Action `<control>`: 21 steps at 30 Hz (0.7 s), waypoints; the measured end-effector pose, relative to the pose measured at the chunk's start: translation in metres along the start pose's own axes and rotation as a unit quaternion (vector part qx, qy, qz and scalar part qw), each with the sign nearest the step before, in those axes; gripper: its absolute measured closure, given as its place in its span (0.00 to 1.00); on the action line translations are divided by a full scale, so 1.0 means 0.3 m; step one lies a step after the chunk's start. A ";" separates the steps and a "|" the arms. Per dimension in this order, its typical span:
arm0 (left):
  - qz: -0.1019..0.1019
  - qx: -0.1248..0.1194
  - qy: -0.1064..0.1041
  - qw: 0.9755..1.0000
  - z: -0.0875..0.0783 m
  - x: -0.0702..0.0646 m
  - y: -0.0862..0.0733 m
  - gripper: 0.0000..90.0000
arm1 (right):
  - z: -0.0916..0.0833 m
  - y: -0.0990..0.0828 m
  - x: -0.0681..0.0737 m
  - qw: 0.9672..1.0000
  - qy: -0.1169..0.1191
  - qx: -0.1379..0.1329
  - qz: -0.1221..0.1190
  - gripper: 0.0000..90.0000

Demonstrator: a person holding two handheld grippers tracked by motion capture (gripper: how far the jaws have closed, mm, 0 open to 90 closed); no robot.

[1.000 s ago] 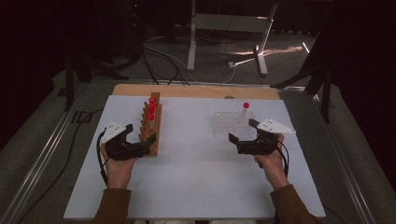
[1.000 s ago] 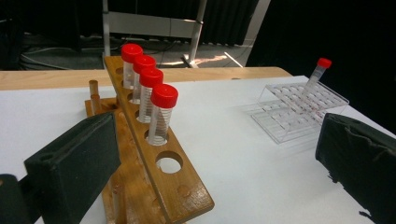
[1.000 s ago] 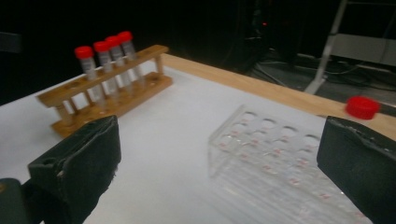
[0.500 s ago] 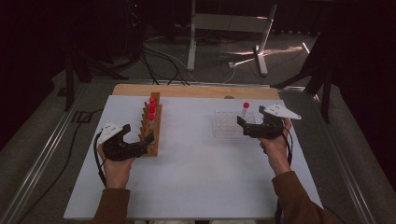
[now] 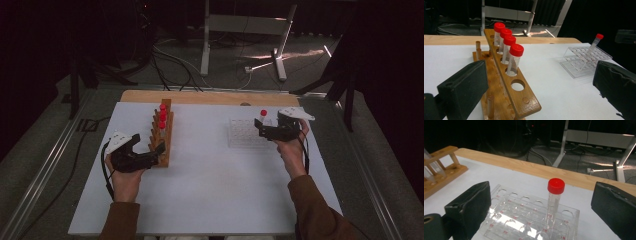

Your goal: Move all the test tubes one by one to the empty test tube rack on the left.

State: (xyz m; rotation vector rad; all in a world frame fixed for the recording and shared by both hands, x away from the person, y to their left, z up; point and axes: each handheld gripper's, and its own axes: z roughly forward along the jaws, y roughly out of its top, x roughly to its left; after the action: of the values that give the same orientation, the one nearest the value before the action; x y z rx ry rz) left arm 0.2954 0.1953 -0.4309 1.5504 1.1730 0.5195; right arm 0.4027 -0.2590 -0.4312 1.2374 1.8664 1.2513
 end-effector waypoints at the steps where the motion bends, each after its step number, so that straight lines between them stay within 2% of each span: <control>1: 0.000 -0.001 0.000 1.000 -0.001 0.001 0.001 0.01 | 0.006 -0.001 -0.001 1.000 -0.002 0.002 0.001 0.04; 5: -0.005 -0.005 -0.001 1.000 -0.007 0.006 0.003 0.01 | 0.039 -0.005 -0.014 1.000 -0.014 0.015 0.013 0.04; 7: -0.007 -0.006 -0.002 1.000 -0.008 0.007 0.003 0.01 | 0.054 -0.005 -0.019 1.000 -0.010 0.023 0.016 0.05; 13: -0.006 -0.009 -0.006 1.000 -0.011 0.003 0.006 0.01 | 0.099 -0.012 -0.013 0.999 -0.020 0.036 0.008 0.16; 15: -0.007 -0.010 -0.006 1.000 -0.012 0.003 0.006 0.01 | 0.112 -0.019 -0.015 0.999 -0.024 0.040 0.013 0.24; 17: -0.008 -0.011 -0.006 1.000 -0.012 0.004 0.008 0.01 | 0.123 -0.027 -0.020 0.999 -0.024 0.044 0.015 0.38; 21: -0.008 -0.014 -0.008 1.000 -0.016 0.005 0.012 0.01 | 0.145 -0.038 -0.018 0.998 -0.040 0.054 0.004 0.59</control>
State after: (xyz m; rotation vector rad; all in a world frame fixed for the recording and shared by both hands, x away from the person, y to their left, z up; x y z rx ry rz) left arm 0.2935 0.1991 -0.4264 1.5172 1.1597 0.5112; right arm 0.4368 -0.2486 -0.4593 1.3330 1.8949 1.1000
